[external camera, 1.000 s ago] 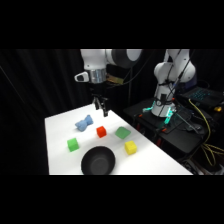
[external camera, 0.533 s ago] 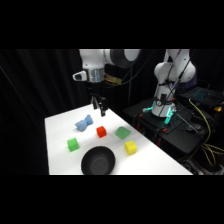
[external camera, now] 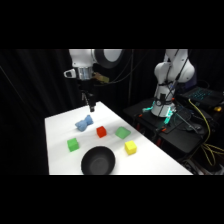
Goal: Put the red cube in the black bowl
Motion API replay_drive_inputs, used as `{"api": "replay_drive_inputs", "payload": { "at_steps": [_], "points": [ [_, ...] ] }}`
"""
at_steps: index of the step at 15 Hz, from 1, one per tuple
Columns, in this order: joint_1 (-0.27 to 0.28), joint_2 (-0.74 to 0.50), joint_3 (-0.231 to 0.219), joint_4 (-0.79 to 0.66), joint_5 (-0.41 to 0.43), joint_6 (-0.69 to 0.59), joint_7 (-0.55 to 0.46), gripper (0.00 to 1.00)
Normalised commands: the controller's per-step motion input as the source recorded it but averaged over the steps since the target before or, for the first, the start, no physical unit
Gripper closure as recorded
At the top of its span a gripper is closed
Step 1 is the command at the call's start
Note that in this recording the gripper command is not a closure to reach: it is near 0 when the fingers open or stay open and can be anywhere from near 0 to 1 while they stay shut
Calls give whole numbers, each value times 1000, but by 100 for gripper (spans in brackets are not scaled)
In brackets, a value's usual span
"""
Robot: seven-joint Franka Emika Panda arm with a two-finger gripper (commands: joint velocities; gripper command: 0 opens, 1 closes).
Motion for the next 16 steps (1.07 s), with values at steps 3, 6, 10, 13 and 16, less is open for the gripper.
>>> {"api": "replay_drive_inputs", "payload": {
  "at_steps": [3, 6, 10, 13, 16],
  "points": [
    [-59, 136, 9, 49, 137, 78, -206, 0],
    [-59, 188, 21, 47, 158, 138, -170, 0],
    [-68, 183, 32, -1, 142, 212, -124, 0],
    [-56, 130, 34, -59, 71, 297, -64, 0],
    [-62, 94, 45, -102, 54, 359, -61, 0]
  ]
}}
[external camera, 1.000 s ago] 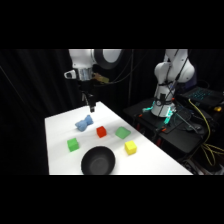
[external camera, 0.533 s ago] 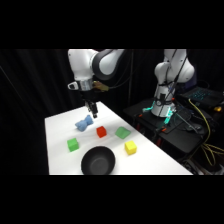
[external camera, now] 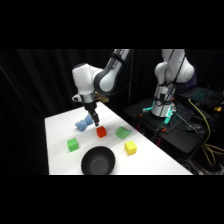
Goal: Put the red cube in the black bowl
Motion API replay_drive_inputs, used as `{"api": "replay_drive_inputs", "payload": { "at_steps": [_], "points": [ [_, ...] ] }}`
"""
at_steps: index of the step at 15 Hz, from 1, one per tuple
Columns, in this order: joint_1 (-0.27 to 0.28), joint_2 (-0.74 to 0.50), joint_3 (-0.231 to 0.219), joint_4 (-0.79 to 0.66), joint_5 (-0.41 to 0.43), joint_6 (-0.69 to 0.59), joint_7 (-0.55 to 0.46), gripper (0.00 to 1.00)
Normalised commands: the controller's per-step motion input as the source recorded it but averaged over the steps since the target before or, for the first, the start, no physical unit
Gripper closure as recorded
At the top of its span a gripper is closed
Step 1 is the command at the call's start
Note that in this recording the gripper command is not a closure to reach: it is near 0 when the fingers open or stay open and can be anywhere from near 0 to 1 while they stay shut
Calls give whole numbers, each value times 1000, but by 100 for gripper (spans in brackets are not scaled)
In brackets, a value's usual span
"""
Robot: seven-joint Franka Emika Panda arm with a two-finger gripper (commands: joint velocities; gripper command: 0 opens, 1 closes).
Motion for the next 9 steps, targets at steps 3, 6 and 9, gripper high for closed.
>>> {"api": "replay_drive_inputs", "payload": {
  "at_steps": [3, 6, 9],
  "points": [
    [-101, 51, 104, -135, 149, 310, -89, 0],
    [-105, 7, 130, -169, 178, 267, -89, 0],
    [-96, 9, 108, -177, 126, 313, -82, 0]
  ]
}}
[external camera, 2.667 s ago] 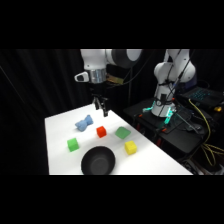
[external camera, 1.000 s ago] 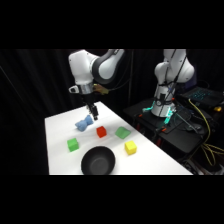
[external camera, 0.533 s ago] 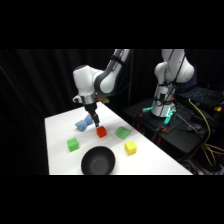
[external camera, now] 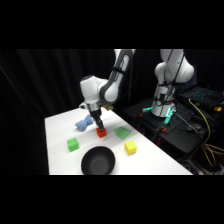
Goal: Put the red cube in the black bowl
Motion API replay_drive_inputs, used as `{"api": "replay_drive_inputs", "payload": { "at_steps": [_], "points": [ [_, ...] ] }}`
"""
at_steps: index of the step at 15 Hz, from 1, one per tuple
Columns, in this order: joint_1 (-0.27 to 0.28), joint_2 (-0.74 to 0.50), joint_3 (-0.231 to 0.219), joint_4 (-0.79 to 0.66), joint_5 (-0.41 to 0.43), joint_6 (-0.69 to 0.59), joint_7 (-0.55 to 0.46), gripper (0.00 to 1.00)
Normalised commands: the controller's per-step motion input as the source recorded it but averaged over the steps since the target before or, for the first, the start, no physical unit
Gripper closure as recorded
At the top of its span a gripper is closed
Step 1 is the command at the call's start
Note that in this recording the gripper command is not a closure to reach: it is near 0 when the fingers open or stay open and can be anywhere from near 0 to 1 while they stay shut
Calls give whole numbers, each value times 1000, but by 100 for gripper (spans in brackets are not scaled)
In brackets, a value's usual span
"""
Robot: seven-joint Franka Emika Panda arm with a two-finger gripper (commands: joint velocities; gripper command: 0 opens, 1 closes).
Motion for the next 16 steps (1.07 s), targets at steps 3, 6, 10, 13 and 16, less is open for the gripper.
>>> {"api": "replay_drive_inputs", "payload": {
  "at_steps": [3, 6, 10, 13, 16],
  "points": [
    [-135, 35, 123, -121, 125, 261, -120, 0],
    [-135, 42, 141, -69, 143, 199, -123, 0],
    [-108, -3, 119, -28, 136, 177, -77, 100],
    [-92, -112, 100, -24, 134, 149, -29, 100],
    [34, -357, -13, -159, 38, -69, 165, 100]
  ]
}}
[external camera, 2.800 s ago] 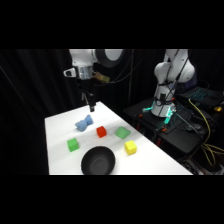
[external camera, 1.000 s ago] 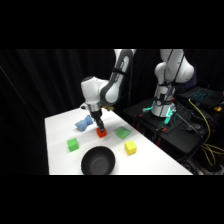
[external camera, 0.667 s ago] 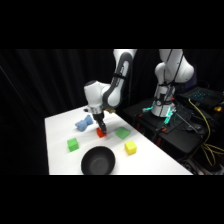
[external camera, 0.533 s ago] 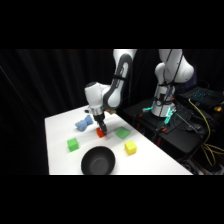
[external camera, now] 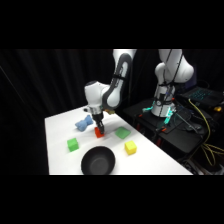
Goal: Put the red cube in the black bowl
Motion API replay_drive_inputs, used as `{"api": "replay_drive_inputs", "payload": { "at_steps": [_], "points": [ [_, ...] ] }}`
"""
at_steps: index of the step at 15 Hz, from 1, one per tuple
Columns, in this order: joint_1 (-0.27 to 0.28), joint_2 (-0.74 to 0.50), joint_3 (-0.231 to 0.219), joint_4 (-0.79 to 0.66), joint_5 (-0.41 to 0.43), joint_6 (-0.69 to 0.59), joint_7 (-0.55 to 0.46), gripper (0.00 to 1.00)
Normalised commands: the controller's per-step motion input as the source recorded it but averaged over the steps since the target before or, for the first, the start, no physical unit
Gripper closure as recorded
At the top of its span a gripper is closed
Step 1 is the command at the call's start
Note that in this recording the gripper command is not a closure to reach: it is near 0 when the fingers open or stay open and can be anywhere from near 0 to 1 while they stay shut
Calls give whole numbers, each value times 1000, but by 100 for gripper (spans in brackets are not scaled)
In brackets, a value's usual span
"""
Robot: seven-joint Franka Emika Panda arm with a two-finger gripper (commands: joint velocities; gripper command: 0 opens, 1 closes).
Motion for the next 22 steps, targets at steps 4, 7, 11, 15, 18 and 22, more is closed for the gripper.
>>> {"api": "replay_drive_inputs", "payload": {
  "at_steps": [4, 7, 11, 15, 18, 22],
  "points": [
    [230, -643, -140, -257, -134, -352, 371, 100],
    [359, -527, -137, -46, -326, -522, 557, 100],
    [288, -148, 49, 275, -184, -493, 491, 100],
    [185, 186, 114, 458, -37, -231, 288, 100],
    [123, 306, 62, 444, -53, -7, 156, 100],
    [43, 344, 5, 344, -27, 223, 32, 100]
  ]
}}
